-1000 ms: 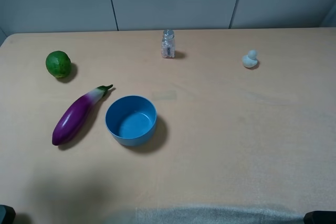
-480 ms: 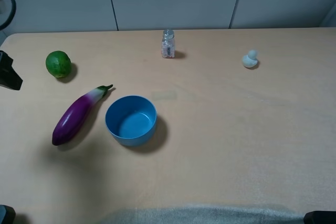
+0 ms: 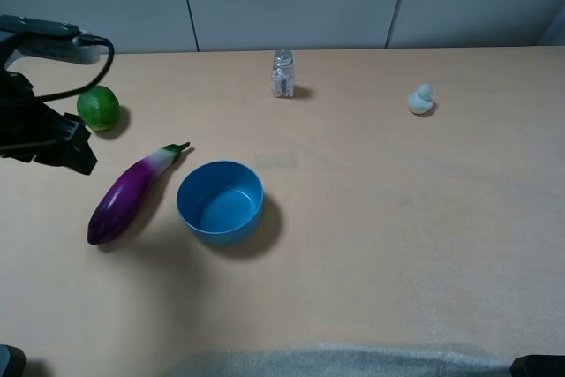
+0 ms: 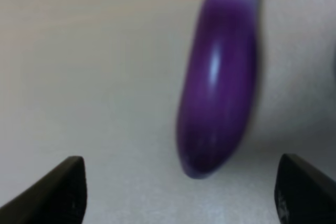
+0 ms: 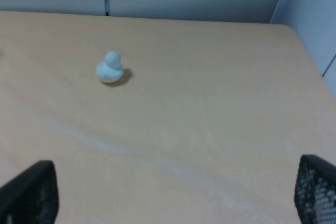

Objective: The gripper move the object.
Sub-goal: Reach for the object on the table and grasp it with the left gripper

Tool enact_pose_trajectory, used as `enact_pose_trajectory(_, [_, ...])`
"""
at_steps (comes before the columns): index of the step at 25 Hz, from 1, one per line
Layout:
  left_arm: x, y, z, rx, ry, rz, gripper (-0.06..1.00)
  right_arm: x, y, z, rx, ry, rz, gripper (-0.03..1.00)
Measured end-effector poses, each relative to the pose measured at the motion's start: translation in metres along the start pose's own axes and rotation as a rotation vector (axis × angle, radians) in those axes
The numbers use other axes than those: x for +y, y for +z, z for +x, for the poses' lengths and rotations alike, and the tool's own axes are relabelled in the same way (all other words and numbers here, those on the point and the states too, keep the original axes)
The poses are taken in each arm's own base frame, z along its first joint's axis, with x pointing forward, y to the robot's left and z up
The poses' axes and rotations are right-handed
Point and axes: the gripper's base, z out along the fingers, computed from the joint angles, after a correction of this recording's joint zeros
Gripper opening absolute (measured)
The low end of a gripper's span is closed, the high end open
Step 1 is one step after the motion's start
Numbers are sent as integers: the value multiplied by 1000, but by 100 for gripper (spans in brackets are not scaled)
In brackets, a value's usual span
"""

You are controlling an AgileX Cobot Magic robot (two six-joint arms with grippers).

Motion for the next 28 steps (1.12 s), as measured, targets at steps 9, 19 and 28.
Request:
enact_pose_trajectory(9, [-20,47,-13,102,25,11,80,0,0,0,0,0,0,68])
enact_pose_trajectory(19, [-21,73,-21,99,-30,8,80,0,0,0,0,0,0,68])
enact_pose_trajectory(28, [-22,89,-24,102,-61,6,80,0,0,0,0,0,0,68])
